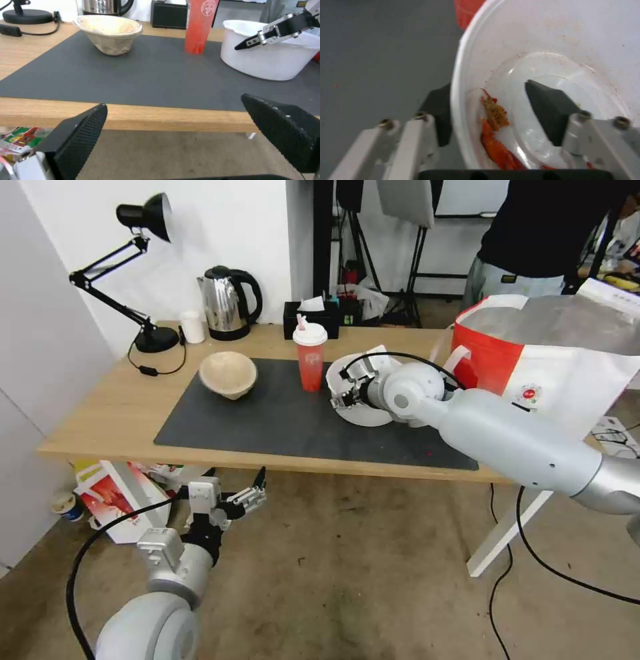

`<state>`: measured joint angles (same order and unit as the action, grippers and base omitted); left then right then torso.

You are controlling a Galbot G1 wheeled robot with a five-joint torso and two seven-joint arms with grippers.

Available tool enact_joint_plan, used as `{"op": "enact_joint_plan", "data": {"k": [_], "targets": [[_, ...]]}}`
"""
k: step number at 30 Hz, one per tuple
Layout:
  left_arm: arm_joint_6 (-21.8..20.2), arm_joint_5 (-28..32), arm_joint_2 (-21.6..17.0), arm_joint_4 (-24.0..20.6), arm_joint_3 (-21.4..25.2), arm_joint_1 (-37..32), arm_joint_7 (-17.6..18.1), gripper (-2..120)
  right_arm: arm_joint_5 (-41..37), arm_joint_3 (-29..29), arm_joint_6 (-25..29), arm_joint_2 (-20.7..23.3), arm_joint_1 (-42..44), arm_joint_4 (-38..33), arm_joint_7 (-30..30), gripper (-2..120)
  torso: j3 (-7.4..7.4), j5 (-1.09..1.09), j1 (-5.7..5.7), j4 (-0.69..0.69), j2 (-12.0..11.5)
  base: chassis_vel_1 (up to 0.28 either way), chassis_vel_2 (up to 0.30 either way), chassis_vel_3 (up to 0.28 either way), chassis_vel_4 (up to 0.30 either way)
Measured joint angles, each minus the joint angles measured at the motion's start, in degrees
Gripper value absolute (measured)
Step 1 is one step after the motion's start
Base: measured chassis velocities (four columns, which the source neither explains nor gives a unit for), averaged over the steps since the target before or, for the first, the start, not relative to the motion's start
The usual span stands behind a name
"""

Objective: Pick up the trash from the table and place it into the takeout bag.

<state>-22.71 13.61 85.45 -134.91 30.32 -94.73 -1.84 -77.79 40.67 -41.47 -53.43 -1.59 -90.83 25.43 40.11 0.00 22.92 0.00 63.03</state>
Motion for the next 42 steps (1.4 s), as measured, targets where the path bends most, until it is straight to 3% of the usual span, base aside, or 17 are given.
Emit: {"op": "enact_joint_plan", "data": {"k": [13, 26, 42], "targets": [[0.19, -0.02, 0.00, -0.14, -0.04, -0.16, 0.07, 100, 0.07, 0.02, 0.03, -0.09, 0.21, -0.15, 0.02, 1, 0.00, 0.00, 0.00, -0.01, 0.00, 0.000, 0.000, 0.000, 0.000], [0.97, -0.21, 0.31, -0.38, -0.05, -0.69, 0.24, 100, 0.04, -0.07, 0.05, -0.20, 0.44, -0.71, 0.21, 0, 0.00, 0.00, 0.00, 0.00, 0.00, 0.000, 0.000, 0.000, 0.000], [0.84, -0.06, -0.05, -1.51, 0.33, -1.82, 0.25, 100, -2.60, -4.74, 0.05, 5.09, -2.07, -6.31, -0.36, 0, 0.00, 0.01, 0.00, -0.01, 0.00, 0.000, 0.000, 0.000, 0.000]]}}
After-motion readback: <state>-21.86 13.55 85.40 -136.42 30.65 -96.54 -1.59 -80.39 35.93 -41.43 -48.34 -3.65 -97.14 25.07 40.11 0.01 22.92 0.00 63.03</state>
